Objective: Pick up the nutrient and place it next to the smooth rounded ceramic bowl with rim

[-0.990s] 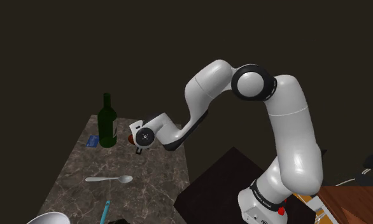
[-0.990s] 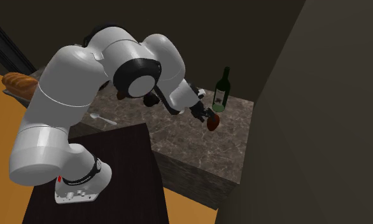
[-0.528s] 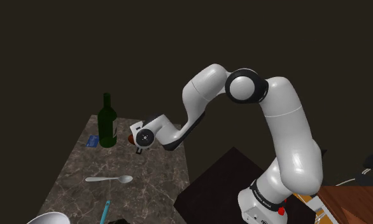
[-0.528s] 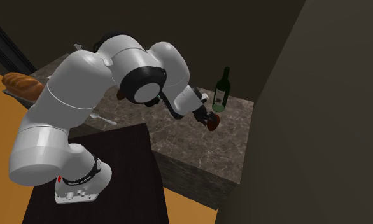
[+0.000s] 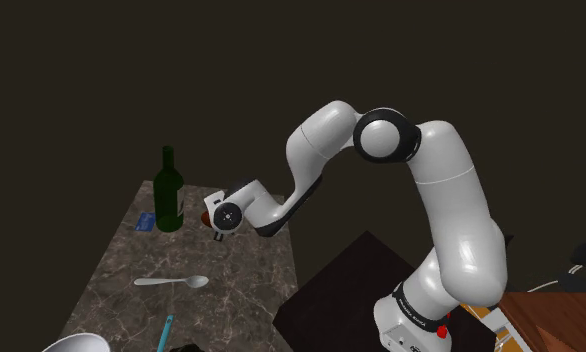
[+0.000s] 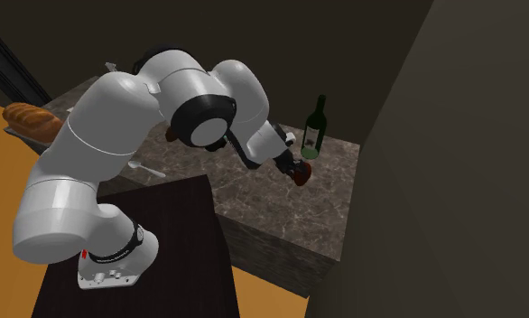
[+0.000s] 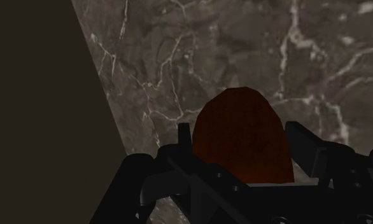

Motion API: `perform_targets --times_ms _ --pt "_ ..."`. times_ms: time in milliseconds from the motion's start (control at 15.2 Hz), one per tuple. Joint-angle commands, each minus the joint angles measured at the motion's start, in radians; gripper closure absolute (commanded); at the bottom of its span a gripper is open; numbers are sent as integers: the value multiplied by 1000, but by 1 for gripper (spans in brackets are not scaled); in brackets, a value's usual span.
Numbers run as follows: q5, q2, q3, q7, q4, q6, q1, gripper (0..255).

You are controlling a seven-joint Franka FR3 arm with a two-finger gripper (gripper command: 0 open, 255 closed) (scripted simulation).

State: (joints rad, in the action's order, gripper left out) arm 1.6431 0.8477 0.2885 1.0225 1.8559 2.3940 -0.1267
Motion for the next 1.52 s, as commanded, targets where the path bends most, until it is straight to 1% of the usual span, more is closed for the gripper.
perform_targets --times_ms 0,462,1452 --pt "0 0 0 0 0 0 0 255" --pt "0 1 0 0 0 0 0 255" --pt "-122 -187 50 -121 105 -7 44 255"
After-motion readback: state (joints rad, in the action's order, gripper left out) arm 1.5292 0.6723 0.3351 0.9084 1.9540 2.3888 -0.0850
